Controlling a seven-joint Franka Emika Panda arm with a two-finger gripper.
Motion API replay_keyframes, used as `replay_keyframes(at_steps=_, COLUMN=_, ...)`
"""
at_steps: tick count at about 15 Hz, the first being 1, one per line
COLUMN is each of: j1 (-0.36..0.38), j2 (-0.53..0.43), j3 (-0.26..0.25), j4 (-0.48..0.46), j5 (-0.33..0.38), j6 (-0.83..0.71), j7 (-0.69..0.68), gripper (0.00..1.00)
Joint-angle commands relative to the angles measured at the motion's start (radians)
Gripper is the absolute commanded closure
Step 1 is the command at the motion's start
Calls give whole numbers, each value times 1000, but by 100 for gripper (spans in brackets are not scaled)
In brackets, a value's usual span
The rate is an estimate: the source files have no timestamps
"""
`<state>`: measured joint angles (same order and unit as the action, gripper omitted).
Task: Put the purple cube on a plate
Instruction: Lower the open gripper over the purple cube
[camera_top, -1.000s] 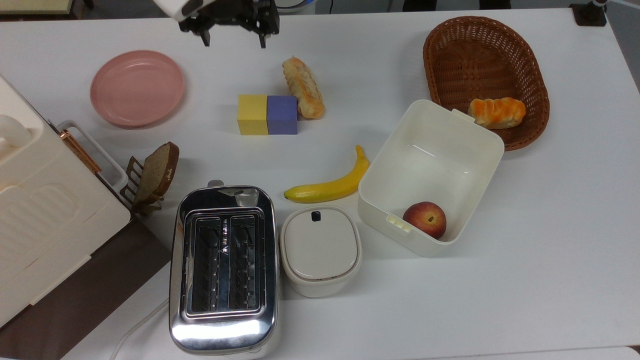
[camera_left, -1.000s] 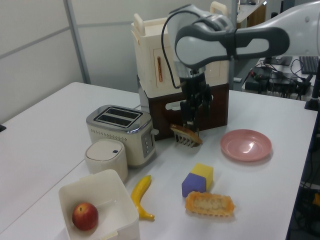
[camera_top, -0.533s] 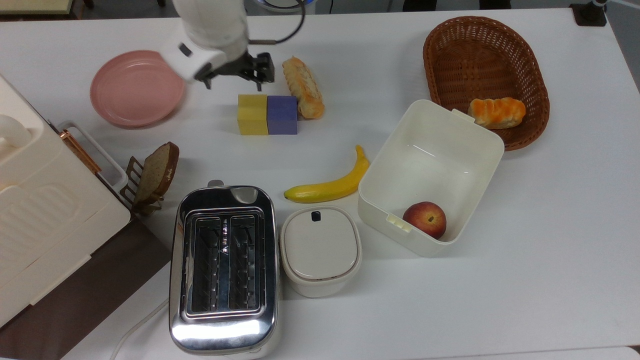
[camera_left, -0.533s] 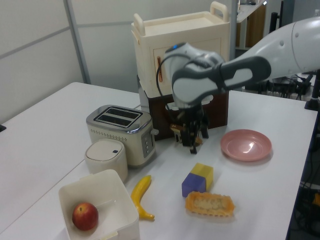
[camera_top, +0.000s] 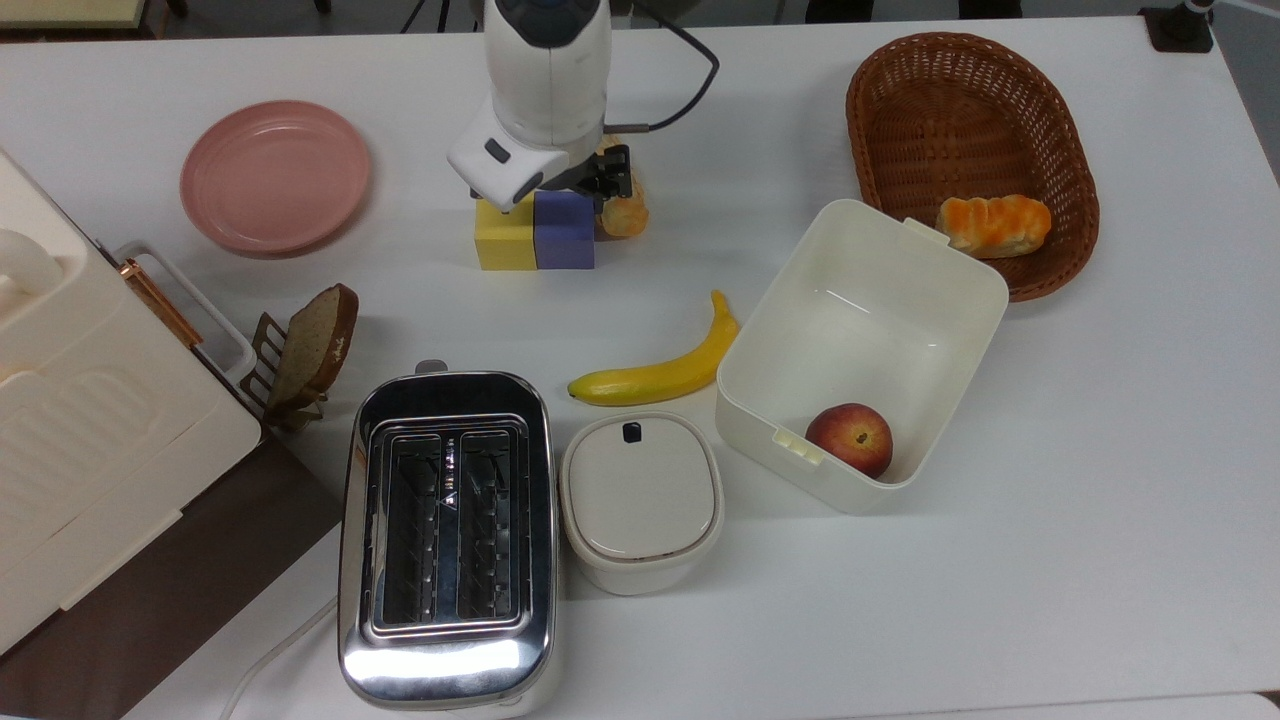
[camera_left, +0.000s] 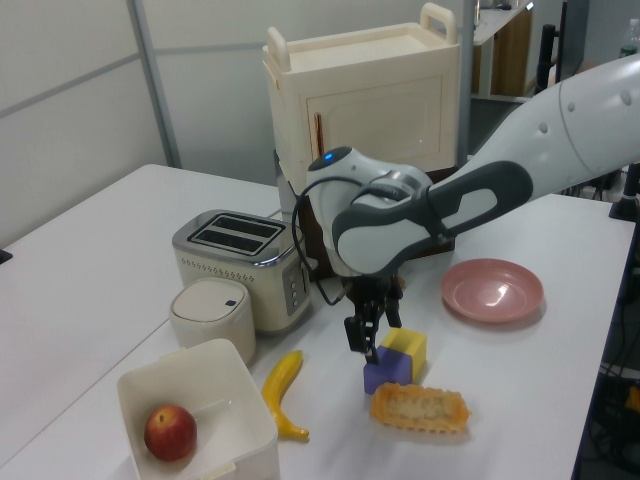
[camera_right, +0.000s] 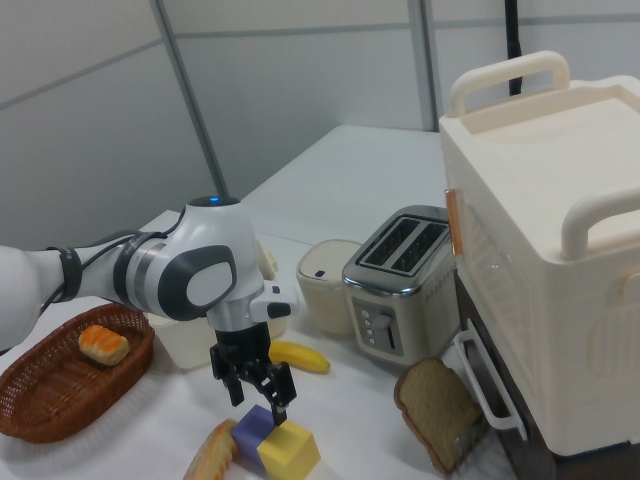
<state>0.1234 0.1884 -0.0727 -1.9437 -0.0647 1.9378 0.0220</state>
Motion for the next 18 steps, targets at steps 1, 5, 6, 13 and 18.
replay_keyframes(at_steps=1, j1=15, j2=14, j3=-6, j4=-21, j5=-17, j6=49, j7=27, gripper=0)
replay_keyframes(at_steps=5, j1=27, j2=36, j3=-2, j4=-21, j5=-17, j6=70, j7=59, gripper=0)
replay_keyframes(at_steps=6, j1=28, j2=39, j3=-2, j4=-18, j5=-17, j6=72, j7=62, gripper=0)
replay_keyframes(at_steps=13, j1=32, j2=39, j3=-2, j4=-14, j5=-17, j6=70, j7=62, gripper=0)
replay_keyframes(at_steps=18, j1=62, j2=39, j3=1, j4=-14, j5=-17, j6=70, j7=95, gripper=0)
